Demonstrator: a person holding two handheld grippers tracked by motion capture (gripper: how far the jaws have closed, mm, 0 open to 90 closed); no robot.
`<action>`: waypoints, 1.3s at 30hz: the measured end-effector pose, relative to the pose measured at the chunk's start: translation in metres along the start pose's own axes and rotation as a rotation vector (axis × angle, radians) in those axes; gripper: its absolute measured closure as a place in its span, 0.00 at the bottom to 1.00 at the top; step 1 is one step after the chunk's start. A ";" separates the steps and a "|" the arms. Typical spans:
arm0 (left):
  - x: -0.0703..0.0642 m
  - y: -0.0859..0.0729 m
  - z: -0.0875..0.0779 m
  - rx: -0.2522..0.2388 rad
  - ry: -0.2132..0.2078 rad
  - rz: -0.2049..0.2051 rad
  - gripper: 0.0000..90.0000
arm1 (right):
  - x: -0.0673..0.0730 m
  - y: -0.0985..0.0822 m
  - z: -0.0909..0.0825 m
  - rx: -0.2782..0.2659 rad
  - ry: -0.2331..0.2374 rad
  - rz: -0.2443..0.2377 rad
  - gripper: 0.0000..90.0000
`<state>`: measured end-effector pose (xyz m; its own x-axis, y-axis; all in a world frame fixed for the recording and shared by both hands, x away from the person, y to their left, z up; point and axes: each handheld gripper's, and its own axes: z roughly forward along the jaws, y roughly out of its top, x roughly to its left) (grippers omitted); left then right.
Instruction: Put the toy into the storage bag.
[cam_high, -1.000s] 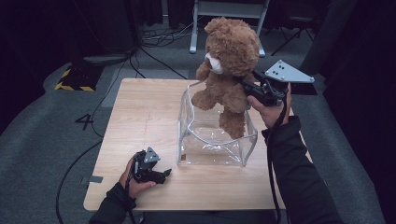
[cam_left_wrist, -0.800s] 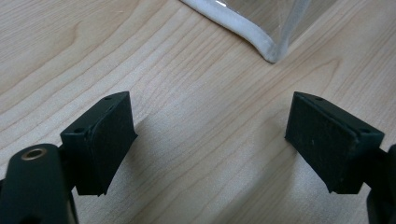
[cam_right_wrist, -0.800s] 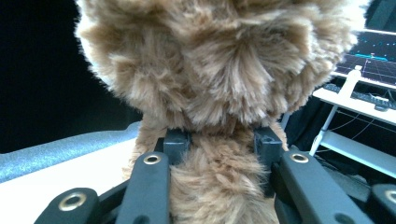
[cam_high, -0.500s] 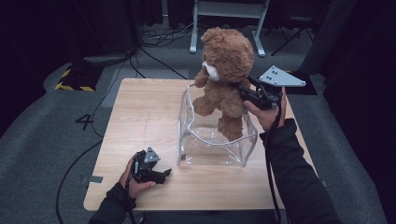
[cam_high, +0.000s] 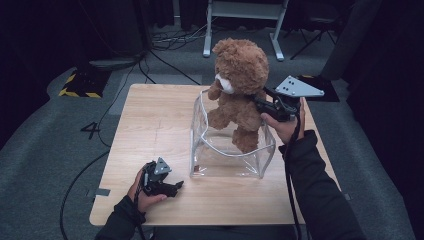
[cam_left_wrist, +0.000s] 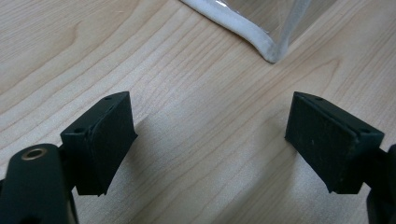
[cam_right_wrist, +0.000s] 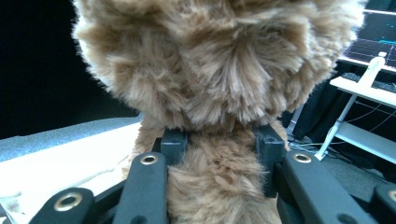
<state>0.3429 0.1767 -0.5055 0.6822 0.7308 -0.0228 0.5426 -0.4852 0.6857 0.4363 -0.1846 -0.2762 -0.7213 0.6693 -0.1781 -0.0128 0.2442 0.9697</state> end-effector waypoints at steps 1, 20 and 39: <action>0.000 0.000 0.000 -0.001 0.000 0.000 0.18 | 0.000 -0.001 0.000 0.001 0.001 0.000 0.72; 0.000 0.000 0.000 -0.001 0.000 0.000 0.18 | 0.004 -0.011 0.004 0.041 0.029 -0.013 0.71; 0.000 0.000 0.000 -0.001 0.000 0.000 0.18 | 0.005 -0.023 0.008 0.102 0.068 -0.034 0.69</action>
<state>0.3430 0.1767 -0.5055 0.6822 0.7308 -0.0225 0.5421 -0.4850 0.6862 0.4382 -0.1814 -0.3003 -0.7671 0.6110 -0.1955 0.0300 0.3385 0.9405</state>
